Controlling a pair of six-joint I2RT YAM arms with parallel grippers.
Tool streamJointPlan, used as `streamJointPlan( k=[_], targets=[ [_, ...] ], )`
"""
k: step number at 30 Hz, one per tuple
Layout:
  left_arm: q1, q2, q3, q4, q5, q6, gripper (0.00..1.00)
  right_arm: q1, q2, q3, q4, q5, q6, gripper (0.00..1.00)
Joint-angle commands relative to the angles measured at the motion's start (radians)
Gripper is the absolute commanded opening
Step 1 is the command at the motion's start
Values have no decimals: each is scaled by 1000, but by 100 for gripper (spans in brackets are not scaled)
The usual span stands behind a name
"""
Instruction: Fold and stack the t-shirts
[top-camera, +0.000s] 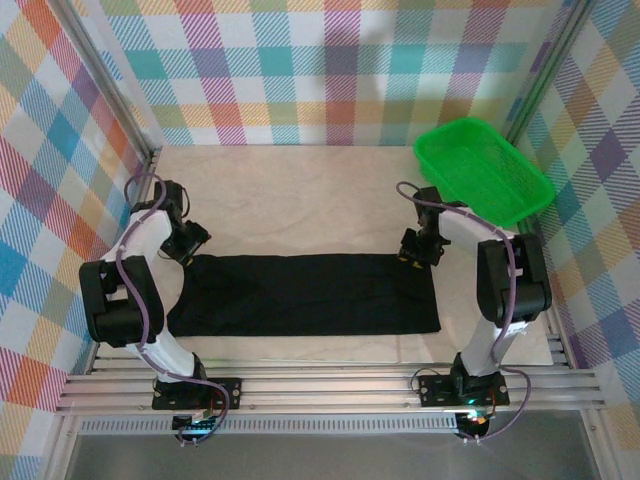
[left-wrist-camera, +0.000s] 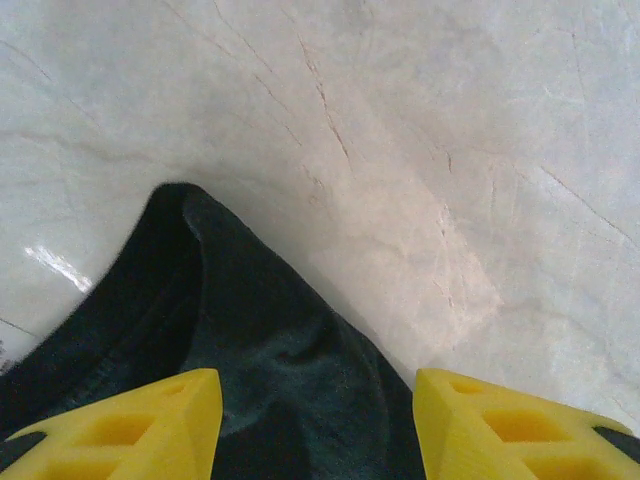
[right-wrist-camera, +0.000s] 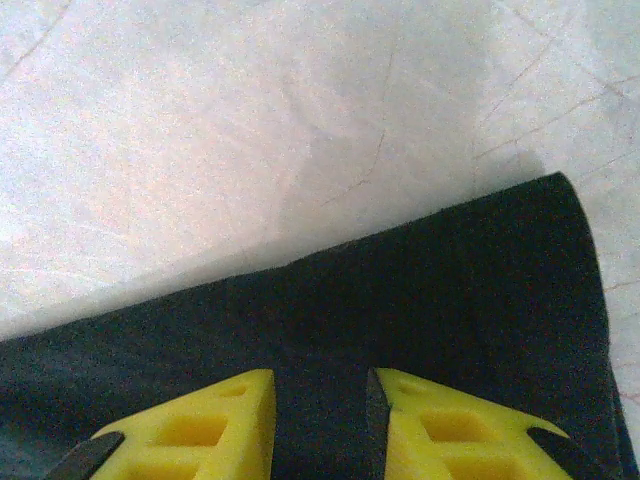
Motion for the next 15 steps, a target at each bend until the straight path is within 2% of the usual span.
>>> streamJointPlan(
  k=[1, 8, 11, 13, 15],
  targets=[
    [31, 0, -17, -6, -26, 46, 52, 3, 35, 23, -31, 14, -9, 31],
    [41, 12, -49, -5, -97, 37, 44, 3, 72, 40, -43, 49, -15, 31],
    [43, 5, -80, 53, -60, 34, 43, 2, 80, 48, -44, 52, -11, 31],
    [42, 28, -85, 76, -35, 34, 38, 3, 89, 52, -46, 55, -9, 31],
    [43, 60, -75, 64, -56, 34, 28, 2, 95, 58, -52, 64, -8, 31]
  ],
)
